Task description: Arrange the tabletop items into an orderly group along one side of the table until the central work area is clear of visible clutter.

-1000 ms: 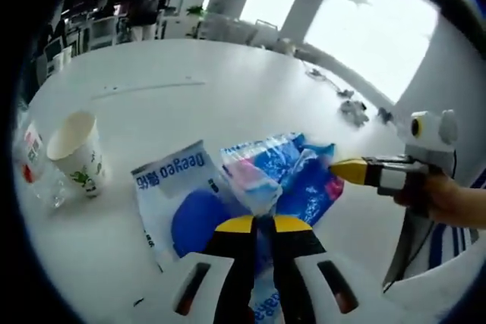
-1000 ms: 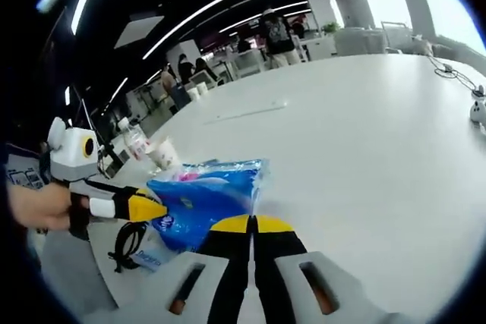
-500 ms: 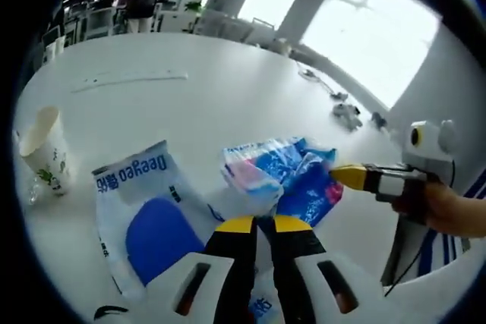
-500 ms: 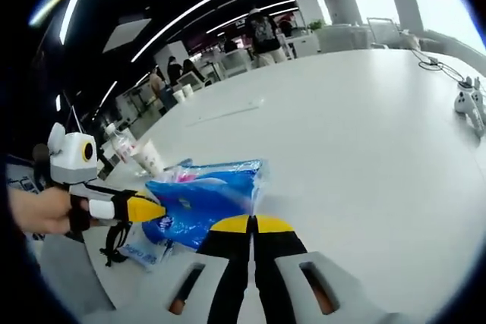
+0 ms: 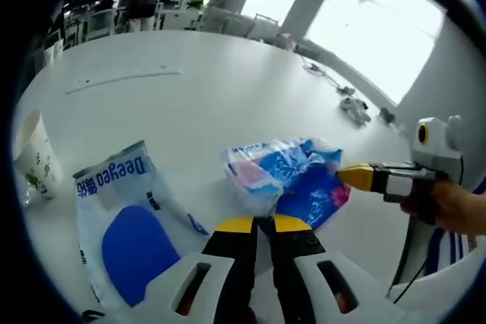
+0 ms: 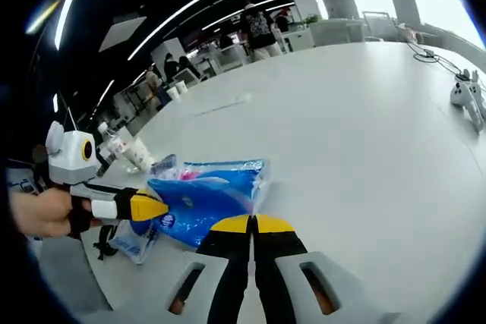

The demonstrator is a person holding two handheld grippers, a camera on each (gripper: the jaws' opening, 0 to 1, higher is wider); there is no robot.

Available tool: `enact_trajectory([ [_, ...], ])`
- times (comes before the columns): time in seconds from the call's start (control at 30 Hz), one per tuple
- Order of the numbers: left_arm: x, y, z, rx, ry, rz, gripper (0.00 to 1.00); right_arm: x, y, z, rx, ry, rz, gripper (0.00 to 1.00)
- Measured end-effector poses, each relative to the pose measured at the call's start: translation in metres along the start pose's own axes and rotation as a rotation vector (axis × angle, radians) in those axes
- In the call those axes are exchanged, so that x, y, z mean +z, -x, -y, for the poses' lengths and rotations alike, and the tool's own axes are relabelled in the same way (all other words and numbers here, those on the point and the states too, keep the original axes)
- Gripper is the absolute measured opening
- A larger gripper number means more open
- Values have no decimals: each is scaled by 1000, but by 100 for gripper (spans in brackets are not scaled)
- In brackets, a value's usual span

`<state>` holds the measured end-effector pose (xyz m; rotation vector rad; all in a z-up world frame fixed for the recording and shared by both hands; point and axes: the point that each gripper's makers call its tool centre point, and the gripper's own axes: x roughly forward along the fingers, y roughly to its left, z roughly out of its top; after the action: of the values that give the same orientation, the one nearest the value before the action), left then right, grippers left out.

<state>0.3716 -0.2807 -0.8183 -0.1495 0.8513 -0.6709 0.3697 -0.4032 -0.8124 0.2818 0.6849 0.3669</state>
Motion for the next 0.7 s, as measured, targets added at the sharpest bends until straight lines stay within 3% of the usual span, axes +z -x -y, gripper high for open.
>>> enact_trajectory([
  [0.7,-13,-14,-15,36,26,-49,2,-16,-18,6,8,-16,-50,0],
])
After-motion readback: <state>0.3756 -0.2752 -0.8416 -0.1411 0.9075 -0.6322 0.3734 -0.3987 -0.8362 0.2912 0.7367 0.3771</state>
